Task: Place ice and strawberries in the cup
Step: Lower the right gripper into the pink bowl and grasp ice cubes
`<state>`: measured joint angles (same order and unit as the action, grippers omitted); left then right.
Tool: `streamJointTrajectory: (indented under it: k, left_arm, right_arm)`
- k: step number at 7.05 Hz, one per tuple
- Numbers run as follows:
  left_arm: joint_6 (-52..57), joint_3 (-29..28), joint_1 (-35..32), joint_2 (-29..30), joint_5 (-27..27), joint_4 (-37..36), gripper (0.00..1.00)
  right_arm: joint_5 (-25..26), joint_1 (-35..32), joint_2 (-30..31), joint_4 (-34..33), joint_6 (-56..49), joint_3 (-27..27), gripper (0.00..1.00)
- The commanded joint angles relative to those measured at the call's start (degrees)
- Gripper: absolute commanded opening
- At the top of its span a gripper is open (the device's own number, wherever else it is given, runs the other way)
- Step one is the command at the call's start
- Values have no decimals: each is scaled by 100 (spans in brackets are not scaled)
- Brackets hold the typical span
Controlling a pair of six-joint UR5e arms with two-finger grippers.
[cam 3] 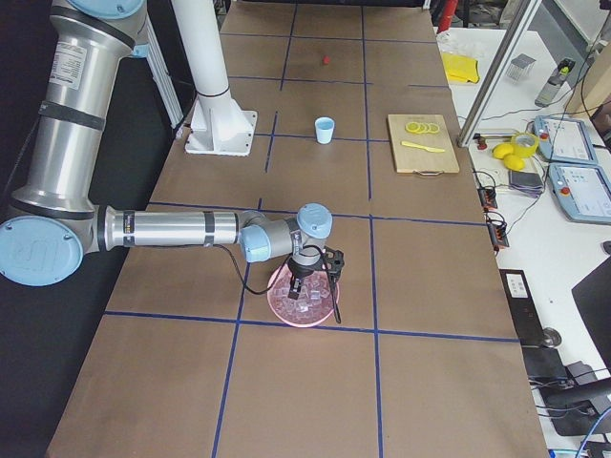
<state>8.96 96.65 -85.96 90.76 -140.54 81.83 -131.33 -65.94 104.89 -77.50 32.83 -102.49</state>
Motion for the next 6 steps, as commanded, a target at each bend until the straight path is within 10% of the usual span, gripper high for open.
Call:
streamJointTrajectory:
  k: [1, 3, 6]
  left_arm:
    - [9, 12, 0, -6, 0, 0, 100]
    - [0, 47, 0, -6, -9, -9, 100]
    - [9, 47, 0, -6, -9, 0, 100]
  right_arm:
    - [20, 11, -13, -2, -22, 27, 26]
    - [11, -7, 31, -2, -49, 10, 4]
    - [-6, -269, 75, -28, -5, -768, 0]
